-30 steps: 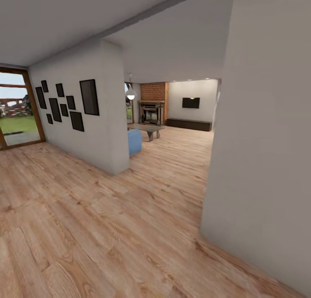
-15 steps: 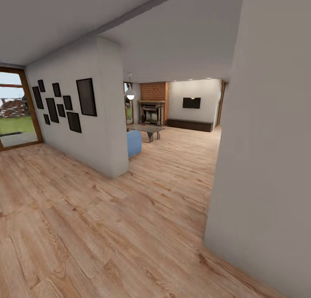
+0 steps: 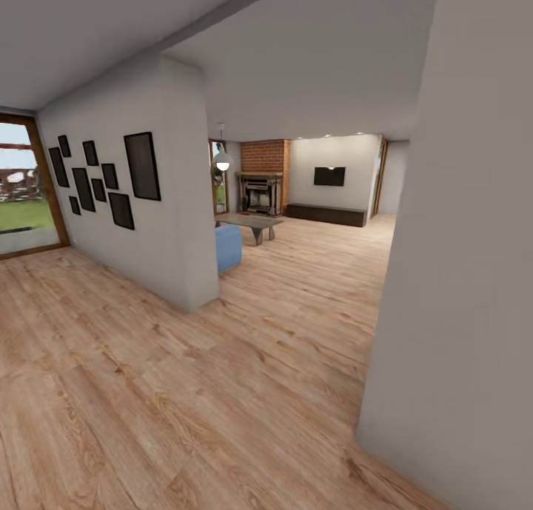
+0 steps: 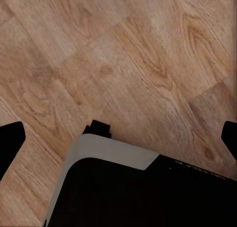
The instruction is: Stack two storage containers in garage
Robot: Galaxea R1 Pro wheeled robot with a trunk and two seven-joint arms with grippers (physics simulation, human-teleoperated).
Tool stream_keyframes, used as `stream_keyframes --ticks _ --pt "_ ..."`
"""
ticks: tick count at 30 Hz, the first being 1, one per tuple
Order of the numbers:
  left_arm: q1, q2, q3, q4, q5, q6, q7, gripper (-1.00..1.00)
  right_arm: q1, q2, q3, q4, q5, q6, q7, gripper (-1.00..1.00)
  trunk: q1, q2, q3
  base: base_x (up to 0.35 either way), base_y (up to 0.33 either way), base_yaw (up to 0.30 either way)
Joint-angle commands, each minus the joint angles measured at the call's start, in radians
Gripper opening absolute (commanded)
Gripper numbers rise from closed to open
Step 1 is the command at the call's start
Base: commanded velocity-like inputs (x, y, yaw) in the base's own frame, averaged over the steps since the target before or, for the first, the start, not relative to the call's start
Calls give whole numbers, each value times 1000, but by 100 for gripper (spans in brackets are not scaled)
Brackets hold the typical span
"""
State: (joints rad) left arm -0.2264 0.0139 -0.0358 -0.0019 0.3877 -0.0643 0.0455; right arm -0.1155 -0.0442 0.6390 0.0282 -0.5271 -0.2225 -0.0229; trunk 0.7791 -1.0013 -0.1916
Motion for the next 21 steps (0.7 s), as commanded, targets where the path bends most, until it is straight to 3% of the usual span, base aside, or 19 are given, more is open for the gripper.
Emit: stream_keyframes --ticks 1,9,21 --pt "-1 0 -4 0 5 -2 2 100 -1 1 8 2 -7 -4 -1 100 1 -1 -1 327 0 0" --pt "-1 -1 -4 0 5 -2 2 100 -1 1 4 2 -7 -5 -2 100 1 -1 -1 327 0 36" --pt "-1 -2 -4 0 5 -2 2 100 -1 -1 -1 3 -7 -5 -2 100 1 -1 -1 327 0 252"
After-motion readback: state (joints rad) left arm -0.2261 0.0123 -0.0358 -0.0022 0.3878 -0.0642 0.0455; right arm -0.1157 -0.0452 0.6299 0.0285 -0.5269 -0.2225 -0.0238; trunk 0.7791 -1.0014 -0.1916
